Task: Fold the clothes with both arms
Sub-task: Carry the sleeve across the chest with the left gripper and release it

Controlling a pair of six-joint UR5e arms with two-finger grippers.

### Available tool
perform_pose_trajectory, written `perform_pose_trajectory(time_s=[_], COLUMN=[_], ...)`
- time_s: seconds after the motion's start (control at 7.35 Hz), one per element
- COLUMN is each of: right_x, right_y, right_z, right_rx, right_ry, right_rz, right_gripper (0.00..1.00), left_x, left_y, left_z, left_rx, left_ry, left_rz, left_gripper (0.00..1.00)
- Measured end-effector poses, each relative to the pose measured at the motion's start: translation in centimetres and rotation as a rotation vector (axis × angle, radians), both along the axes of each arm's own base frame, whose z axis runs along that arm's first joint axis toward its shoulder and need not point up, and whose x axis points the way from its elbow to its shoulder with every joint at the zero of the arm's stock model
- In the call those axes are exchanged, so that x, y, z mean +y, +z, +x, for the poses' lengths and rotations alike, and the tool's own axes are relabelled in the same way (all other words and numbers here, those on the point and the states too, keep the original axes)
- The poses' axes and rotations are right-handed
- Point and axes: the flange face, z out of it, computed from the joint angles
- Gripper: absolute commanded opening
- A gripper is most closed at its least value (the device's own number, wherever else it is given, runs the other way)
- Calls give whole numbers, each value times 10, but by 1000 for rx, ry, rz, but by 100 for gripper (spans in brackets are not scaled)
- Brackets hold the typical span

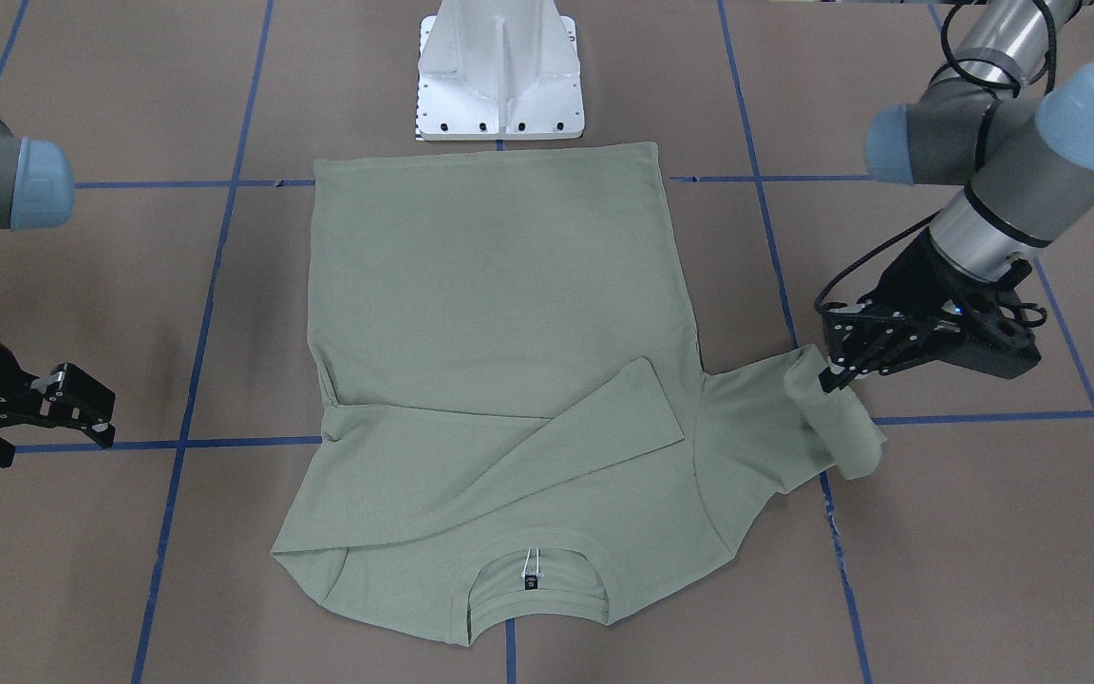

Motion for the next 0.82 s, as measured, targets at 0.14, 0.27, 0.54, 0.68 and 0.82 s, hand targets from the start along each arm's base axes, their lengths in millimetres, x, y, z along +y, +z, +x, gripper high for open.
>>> perform_pose_trajectory(time_s=[0.14, 0.27, 0.54, 0.68, 0.82], right_x=[-1, -3, -3, -2, -1], right_y=[3, 11, 34, 43, 49], right_z=[6, 21, 59, 71, 76], right_rx=[2, 2, -3, 0, 2], right_ry=[6, 18, 22, 18, 16], right_rz=[-4, -17, -33, -33, -34], right_gripper=[100, 100, 100, 100, 100], left_x=[-5, -1, 13, 20, 24], left_y=[-55, -100, -170, -194, -210], left_z=[19, 46, 116, 153, 190], left_rx=[41, 82, 134, 142, 144], left_ry=[-12, -17, -34, -43, -53], left_rz=[-24, -42, -71, -76, -73], left_gripper=[0, 0, 0, 0, 0])
